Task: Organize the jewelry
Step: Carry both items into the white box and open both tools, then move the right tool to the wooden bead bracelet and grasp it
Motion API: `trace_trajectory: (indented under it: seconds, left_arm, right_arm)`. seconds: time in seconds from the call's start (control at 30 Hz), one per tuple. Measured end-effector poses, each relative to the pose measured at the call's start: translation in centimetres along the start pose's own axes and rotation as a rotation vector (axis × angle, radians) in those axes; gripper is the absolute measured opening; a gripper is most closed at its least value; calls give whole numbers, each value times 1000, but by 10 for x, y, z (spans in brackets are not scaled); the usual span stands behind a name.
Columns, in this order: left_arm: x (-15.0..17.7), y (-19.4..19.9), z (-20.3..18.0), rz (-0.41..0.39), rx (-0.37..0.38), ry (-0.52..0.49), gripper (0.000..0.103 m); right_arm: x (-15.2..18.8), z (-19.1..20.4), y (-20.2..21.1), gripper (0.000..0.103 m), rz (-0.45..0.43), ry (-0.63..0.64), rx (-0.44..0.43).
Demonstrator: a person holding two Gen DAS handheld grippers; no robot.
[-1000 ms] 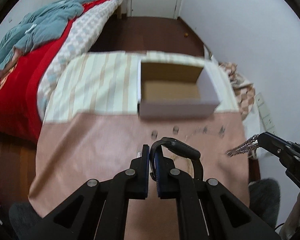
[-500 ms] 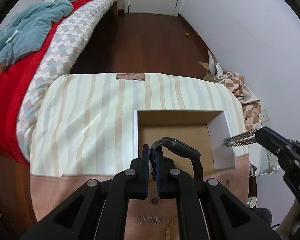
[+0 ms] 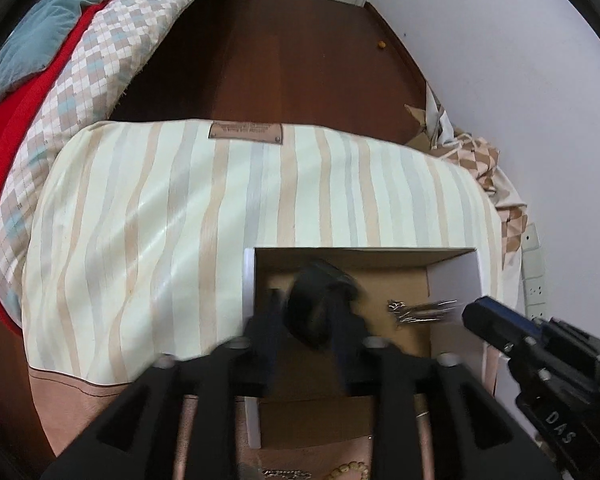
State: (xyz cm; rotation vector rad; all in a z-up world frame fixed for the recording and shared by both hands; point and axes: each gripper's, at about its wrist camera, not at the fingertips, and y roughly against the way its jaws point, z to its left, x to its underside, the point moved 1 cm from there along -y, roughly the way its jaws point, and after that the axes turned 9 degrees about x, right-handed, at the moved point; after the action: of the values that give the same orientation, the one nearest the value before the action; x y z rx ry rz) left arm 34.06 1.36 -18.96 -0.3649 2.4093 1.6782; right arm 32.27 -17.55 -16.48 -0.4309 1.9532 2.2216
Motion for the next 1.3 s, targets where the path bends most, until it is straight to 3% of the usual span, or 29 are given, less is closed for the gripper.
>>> trace_trajectory:
  seconds: [0.03, 0.07, 0.1, 0.2, 0.23, 0.33, 0.4, 0.7, 1.0, 1.3]
  left_arm:
    - [-1, 4, -2, -16, 11, -1, 56]
    - [-1, 8, -4, -25, 8, 0, 69]
    - [-3, 13, -5, -38, 1, -2, 70]
    - [-3, 24, -9, -64, -13, -7, 75]
    - [-3, 28, -10, -76, -25, -10, 81]
    - [3, 43, -14, -133, -113, -47, 99]
    - [12, 51, -15, -173, -176, -73, 102]
    - [50, 60, 8, -195, -332, -75, 103]
    - [72, 86, 7, -235, -370, -70, 103]
    - [98, 130, -8, -314, -364, -83, 103]
  right_arm:
    - [0, -2, 2, 19, -7, -3, 7]
    - [0, -3, 5, 30, -12, -5, 12]
    - [1, -5, 7, 38, -16, -7, 18]
    - [5, -9, 18, 48, -40, -2, 49]
    - [8, -9, 22, 52, -49, 8, 65]
    - [17, -7, 27, 79, -68, 43, 158]
    - [25, -5, 26, 97, -70, 53, 190]
    - [49, 4, 24, 101, -86, 60, 265]
    - [64, 17, 46, 101, -119, 54, 291]
    - [83, 28, 100, 101, -223, 33, 323]
